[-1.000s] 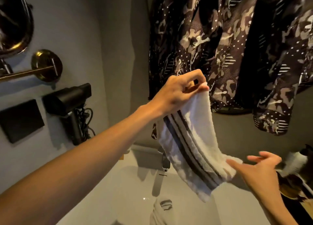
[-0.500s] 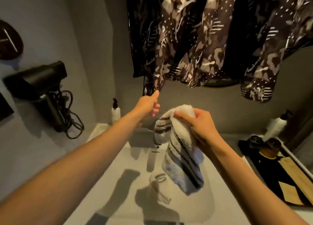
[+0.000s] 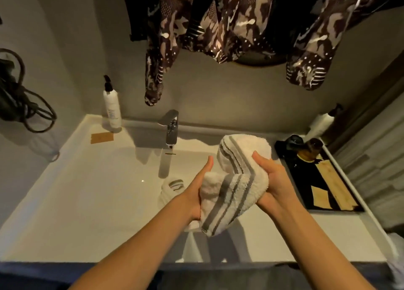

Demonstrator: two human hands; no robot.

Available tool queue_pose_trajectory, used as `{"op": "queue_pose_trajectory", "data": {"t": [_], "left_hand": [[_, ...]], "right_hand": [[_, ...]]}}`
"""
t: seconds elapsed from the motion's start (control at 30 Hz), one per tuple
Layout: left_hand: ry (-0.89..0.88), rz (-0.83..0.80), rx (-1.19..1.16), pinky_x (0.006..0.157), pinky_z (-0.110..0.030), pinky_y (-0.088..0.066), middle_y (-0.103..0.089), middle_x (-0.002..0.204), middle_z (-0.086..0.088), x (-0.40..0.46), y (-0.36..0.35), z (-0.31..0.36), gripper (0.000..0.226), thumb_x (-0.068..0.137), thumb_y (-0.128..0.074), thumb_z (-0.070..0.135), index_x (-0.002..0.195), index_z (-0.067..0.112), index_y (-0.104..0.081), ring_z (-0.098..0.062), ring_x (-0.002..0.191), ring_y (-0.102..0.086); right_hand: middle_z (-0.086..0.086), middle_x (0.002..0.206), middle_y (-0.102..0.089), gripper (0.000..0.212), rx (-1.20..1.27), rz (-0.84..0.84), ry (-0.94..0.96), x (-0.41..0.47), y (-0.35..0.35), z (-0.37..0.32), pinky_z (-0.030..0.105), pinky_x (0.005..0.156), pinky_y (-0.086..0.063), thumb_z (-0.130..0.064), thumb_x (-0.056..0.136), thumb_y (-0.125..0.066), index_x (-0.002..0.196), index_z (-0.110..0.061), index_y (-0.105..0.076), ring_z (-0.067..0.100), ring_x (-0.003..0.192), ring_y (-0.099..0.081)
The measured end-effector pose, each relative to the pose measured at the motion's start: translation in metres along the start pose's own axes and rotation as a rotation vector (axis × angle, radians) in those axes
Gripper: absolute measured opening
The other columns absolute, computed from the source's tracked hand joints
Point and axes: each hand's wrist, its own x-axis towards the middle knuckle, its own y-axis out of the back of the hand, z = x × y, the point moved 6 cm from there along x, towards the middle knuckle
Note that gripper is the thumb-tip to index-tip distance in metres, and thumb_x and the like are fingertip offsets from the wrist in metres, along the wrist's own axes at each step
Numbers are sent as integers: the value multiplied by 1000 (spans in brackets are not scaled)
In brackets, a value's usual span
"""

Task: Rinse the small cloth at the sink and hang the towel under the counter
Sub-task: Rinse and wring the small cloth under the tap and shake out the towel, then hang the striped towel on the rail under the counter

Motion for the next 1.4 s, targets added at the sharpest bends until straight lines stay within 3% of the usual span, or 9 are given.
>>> {"op": "queue_pose_trajectory", "data": {"t": [0.1,0.23,0.43,0.67,0.77,0.9,1.07,1.27,1.4], "left_hand": [[51,-28,116,65,-25,-54,-72,68,-11,13,-43,-38,76,80,-51,78,73,7,-77,-21,62,-69],[-41,-23,152,88,-35,-53,-76,97,-11,55,-93,-95,30,84,-72,36,98,11,-78,-24,89,-72],[-239,237,237,105,-54,-46,-70,121,-16,114,-169,-221,30,94,-63,16,124,14,-65,-36,115,-64],[-223,584,645,71,-36,-46,-66,78,-19,137,-188,-351,46,79,-71,47,74,3,-63,-25,71,-62],[-198,674,633,66,-34,-53,-76,81,-11,151,-180,-395,31,86,-71,39,80,10,-75,-23,73,-72],[-167,739,614,73,-40,-58,-77,91,-5,177,-150,-436,14,87,-64,26,91,23,-77,-26,90,-73],[-167,826,519,77,-39,-57,-75,95,0,204,-110,-459,25,85,-58,11,93,29,-73,-21,93,-70],[-518,789,199,76,-35,-57,-75,93,-4,228,-84,-389,31,95,-52,-3,97,23,-69,-18,81,-70],[-440,856,254,93,-45,-54,-72,109,-15,272,-53,-371,26,95,-53,3,105,19,-70,-28,98,-67]], "right_hand": [[25,136,-60,43,-80,15,70,-24,50,-19,57,111,-40,-7,97,-53,140,-7,-53,43,128,-56],[20,123,-71,29,-301,130,132,-61,147,-54,55,101,-51,-7,100,-53,128,-10,-62,37,113,-68],[12,125,-70,35,-412,280,111,-130,342,-85,49,99,-53,-14,100,-57,135,-12,-59,28,112,-68],[13,106,-73,27,-437,399,-173,-191,500,-32,47,85,-58,-9,96,-61,122,-12,-63,30,94,-71],[22,111,-69,25,-475,478,-301,-198,554,6,38,66,-56,-7,95,-56,120,-3,-61,30,84,-67],[19,118,-71,43,-585,341,-273,-188,573,22,60,94,-53,-12,82,-66,125,-9,-61,40,105,-68],[12,111,-71,40,-584,279,-225,-144,588,51,34,67,-59,8,92,-55,127,-10,-61,21,90,-69],[12,114,-72,48,-469,158,-63,-64,543,42,45,95,-54,16,89,-48,126,-11,-62,29,107,-68],[19,113,-70,42,-449,209,-98,-13,548,59,53,98,-50,16,90,-45,116,-11,-64,39,109,-66]]}}
